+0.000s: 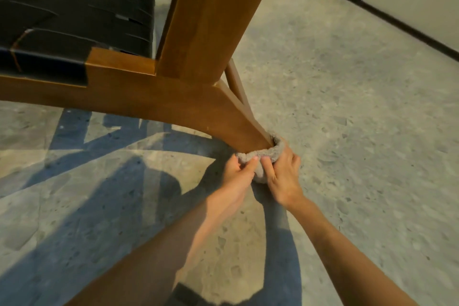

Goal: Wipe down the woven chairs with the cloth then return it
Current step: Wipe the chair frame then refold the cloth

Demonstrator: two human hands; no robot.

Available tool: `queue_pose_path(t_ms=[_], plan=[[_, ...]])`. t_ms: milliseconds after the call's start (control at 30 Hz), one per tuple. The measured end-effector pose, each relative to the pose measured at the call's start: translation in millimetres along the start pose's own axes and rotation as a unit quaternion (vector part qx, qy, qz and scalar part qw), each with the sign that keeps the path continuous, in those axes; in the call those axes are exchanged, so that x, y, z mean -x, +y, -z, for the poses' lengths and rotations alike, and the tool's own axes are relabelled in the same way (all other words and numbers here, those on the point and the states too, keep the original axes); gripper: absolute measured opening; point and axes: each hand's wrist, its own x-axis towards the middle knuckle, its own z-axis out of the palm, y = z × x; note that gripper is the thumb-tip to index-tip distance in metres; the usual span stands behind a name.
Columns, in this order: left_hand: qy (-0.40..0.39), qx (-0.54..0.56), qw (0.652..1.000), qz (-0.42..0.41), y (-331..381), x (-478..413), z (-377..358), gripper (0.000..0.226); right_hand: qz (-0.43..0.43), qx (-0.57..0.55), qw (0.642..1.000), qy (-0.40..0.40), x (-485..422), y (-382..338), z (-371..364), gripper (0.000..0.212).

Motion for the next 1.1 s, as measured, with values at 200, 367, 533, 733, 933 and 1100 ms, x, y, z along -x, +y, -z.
queue_pose_path(t_ms=[200, 367, 533, 733, 933, 1100], plan=[[0.002, 0.002, 1.000, 0.031, -10, -4, -13, 0.030, -0.010, -0.056, 0.998, -0.017, 6, 8, 5, 0.059], [0.026, 0.087, 0.996, -0.001, 12, 19, -3, 0.024, 0.061, -0.130, 0.989, 0.019, 9, -31, 17, 0.046], [0.018, 0.155, 0.986, -0.054, 53, 57, 29, 0.024, 0.098, -0.149, 0.975, 0.131, 12, -96, 22, 0.057], [0.111, 0.218, 0.965, -0.097, 94, 87, 61, 0.021, 0.086, -0.157, 0.948, 0.264, 14, -163, 25, 0.045], [0.176, 0.253, 0.946, -0.103, 117, 102, 91, 0.007, 0.180, -0.200, 0.923, 0.276, 24, -211, 21, 0.043], [0.194, 0.256, 0.941, -0.107, 132, 111, 116, 0.013, 0.264, -0.114, 0.927, 0.241, 23, -233, 20, 0.041]])
